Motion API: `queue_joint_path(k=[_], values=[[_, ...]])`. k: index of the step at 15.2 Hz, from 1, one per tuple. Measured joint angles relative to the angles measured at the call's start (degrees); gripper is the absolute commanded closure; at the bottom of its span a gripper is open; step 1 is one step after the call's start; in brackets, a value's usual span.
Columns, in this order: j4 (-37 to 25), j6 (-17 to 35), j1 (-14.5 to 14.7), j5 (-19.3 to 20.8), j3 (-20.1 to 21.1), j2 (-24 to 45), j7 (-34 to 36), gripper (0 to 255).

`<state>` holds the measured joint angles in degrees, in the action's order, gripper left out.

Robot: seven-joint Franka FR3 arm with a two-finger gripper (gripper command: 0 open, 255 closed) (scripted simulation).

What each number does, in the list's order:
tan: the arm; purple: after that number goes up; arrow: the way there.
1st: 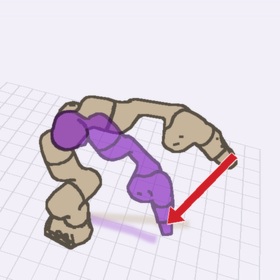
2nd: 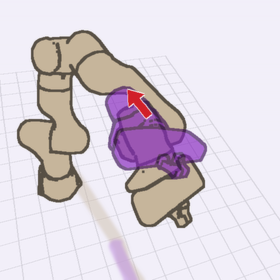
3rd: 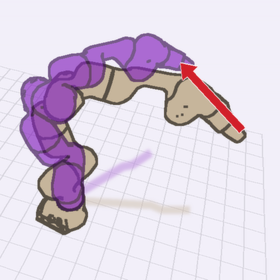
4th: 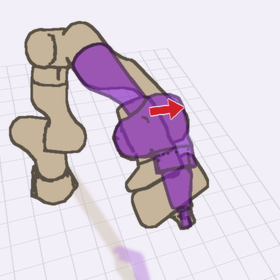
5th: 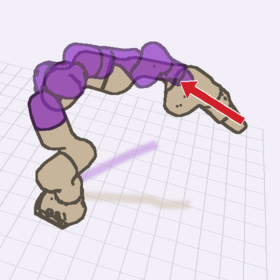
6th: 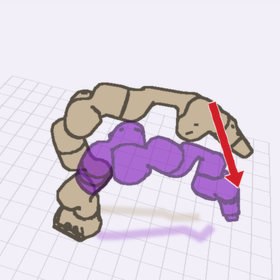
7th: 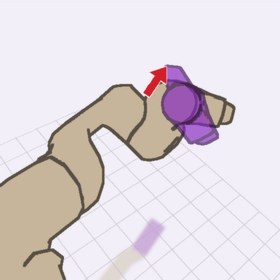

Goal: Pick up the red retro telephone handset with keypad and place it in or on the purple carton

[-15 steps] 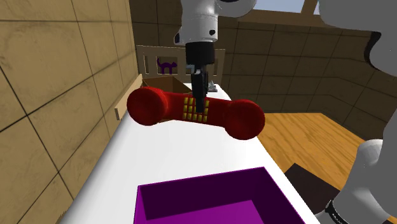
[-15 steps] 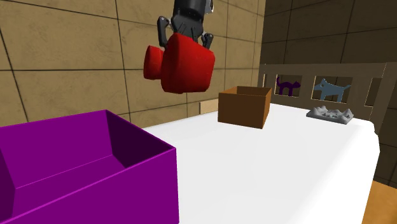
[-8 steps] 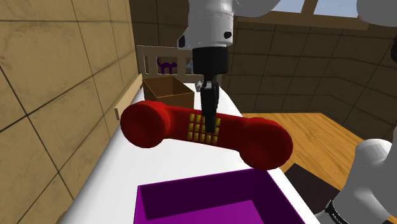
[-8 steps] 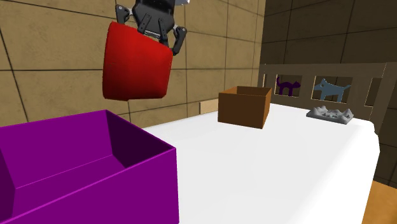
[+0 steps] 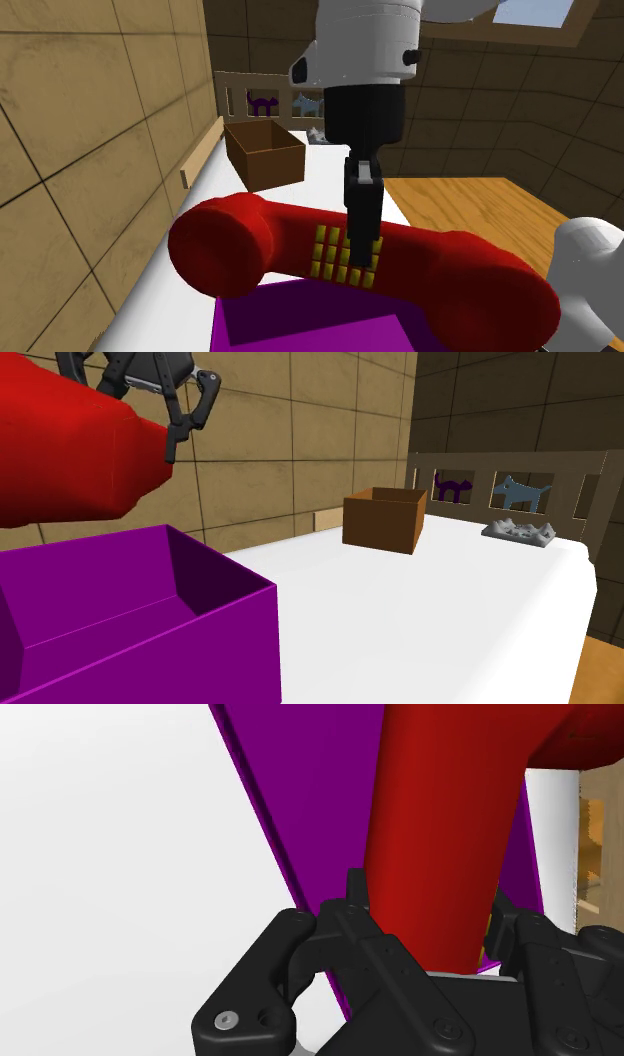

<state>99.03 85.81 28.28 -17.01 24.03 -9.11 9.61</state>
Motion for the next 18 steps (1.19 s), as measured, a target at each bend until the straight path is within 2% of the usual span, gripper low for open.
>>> queue_joint_path(k=[3, 18], values=[[1.9, 1.8, 1.1, -0.7, 1.5, -0.8, 2.0, 255], [12.8, 11.4, 1.6, -1.6, 2.2, -1.9, 0.0, 255]])
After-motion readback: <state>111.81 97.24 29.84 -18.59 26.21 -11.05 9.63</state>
